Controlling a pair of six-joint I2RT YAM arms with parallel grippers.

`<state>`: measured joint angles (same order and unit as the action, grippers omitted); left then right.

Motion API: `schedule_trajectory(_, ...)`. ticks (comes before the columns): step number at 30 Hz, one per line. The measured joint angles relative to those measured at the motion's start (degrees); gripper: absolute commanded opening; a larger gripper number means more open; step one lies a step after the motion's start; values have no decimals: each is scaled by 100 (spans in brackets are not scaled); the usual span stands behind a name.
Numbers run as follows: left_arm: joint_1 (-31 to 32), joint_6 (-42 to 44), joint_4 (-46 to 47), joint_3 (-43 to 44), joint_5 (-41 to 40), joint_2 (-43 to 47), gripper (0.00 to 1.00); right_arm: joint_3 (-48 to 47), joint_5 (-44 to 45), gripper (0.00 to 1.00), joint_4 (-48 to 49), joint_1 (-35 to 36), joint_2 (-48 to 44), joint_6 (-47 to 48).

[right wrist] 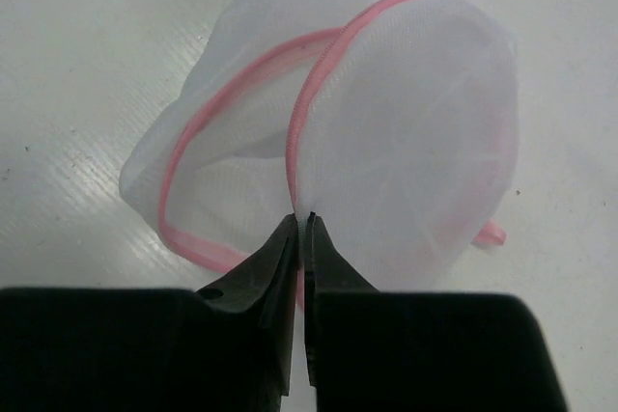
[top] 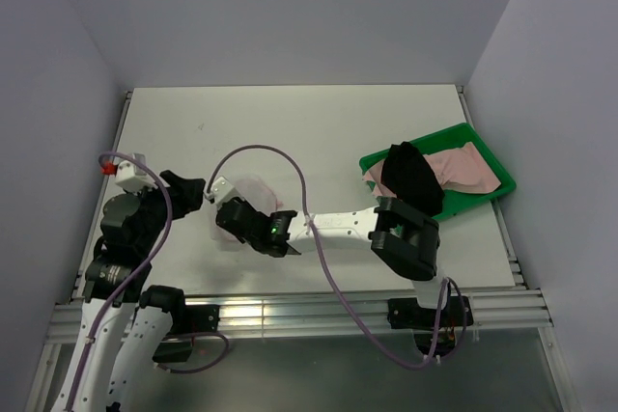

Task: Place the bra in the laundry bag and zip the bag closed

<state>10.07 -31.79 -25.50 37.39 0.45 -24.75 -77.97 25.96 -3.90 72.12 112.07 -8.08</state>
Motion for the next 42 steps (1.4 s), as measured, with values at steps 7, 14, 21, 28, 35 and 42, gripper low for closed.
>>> schedule_trajectory(7, -48, -258, -225, 164, 389, -481, 75, 328, -52, 0, 15, -37, -181, -170)
schedule_trajectory(14, -7, -393, -667, 157, 704, -839, 70, 999, 140, 0, 138, -72, -1467, -407)
schedule_trajectory(21, 162, -330, -715, 157, 1246, -2098, 69, 1128, 208, 0, 450, -391, -2251, -739)
schedule_trajectory(28, 468, -337, -857, 190, 1152, -2457, 69, 1596, 225, 0, 472, -664, -2782, -898)
schedule_trajectory(35, 874, -343, -874, 350, 966, -2734, 67, 2004, 299, 0, 555, -909, -3519, -1056)
schedule_trajectory(42, 1174, -411, -754, 328, 785, -3311, 64, 2238, 315, 0, 730, -953, -3748, -1104)
